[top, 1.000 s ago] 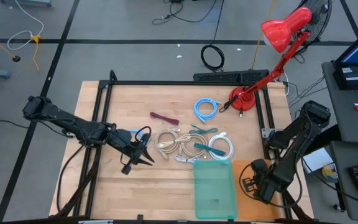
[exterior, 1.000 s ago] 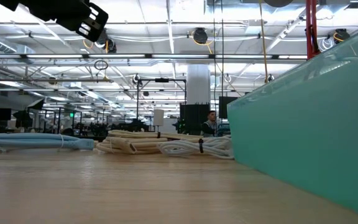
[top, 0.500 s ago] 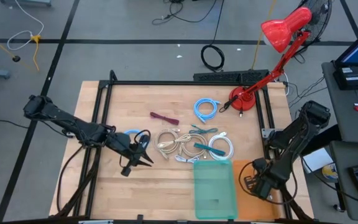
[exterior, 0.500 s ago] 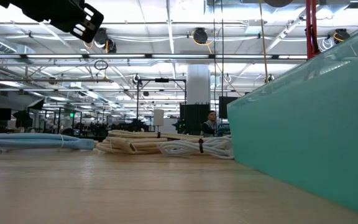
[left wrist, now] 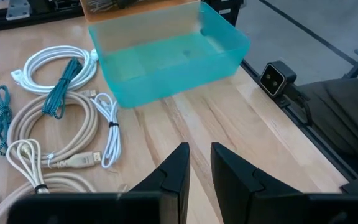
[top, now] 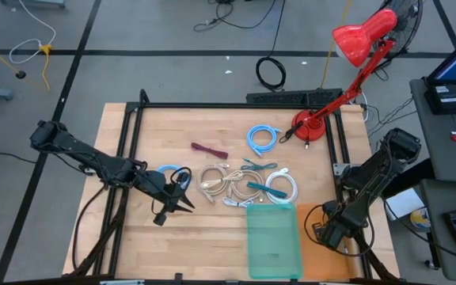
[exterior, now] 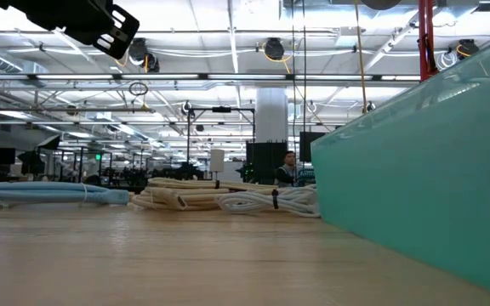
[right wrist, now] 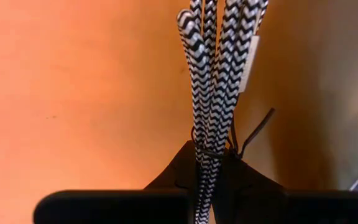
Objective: Pick & Place USB Port
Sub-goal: Put the black charger cable into the orange bin
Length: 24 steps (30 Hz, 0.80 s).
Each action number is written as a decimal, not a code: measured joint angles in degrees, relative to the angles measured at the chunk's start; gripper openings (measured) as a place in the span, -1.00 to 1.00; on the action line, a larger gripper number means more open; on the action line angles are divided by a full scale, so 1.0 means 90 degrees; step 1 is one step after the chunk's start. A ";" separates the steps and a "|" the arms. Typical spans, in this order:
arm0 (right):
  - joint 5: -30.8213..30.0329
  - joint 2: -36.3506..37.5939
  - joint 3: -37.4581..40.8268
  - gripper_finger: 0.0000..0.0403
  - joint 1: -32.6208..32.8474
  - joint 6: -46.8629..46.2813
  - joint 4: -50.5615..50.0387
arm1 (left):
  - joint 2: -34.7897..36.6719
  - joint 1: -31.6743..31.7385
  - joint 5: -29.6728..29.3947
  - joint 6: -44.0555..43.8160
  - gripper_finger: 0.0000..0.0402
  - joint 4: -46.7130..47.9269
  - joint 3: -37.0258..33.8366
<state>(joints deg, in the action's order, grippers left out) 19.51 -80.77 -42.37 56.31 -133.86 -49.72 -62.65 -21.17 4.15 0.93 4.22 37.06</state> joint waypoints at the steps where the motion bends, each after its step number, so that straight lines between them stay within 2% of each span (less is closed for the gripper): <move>1: 0.0002 0.0000 0.0000 -0.97 -0.0002 0.0000 -0.0007 | 0.0000 0.0000 -0.0039 0.0002 -0.67 0.0016 0.0000; 8: 0.0023 0.0000 0.0000 -0.95 -0.0002 -0.0009 -0.0027 | 0.0000 0.0000 -0.0140 0.0002 -0.67 0.0037 0.0000; 17: -0.0024 0.0002 0.0000 -0.61 -0.0007 -0.0041 0.0060 | 0.0000 0.0000 -0.0142 0.0002 -0.67 0.0030 0.0000; 24: 0.0111 0.0054 0.0014 -0.52 -0.0088 0.0020 -0.0038 | 0.0000 0.0000 -0.0142 0.0010 -0.67 0.0005 0.0000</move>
<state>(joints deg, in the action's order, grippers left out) 20.50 -80.29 -42.25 55.52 -133.68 -50.06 -62.65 -21.17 2.87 1.02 4.26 37.06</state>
